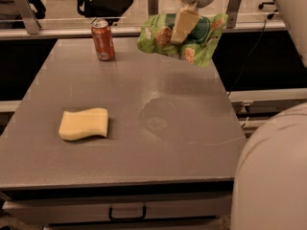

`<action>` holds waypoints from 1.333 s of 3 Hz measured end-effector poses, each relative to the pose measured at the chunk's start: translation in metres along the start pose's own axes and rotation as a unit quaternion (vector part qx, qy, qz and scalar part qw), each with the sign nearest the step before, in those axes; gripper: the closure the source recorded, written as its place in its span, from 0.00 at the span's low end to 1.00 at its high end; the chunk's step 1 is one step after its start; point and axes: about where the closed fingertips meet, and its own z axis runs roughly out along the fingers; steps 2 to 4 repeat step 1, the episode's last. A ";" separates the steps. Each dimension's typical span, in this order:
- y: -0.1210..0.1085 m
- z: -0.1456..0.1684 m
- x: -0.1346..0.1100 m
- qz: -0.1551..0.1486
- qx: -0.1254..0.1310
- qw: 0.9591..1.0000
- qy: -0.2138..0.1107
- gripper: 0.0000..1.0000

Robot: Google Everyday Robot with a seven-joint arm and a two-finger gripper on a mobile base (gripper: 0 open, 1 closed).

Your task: Pick green rice chip bag

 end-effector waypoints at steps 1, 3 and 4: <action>0.000 0.000 0.000 0.000 0.000 1.000 0.000 1.00; 0.000 0.000 0.000 0.000 0.000 1.000 0.000 1.00; 0.000 0.000 0.000 0.000 0.000 1.000 0.000 1.00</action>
Offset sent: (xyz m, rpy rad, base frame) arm 0.0000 0.0000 0.0000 0.0000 0.0000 0.0000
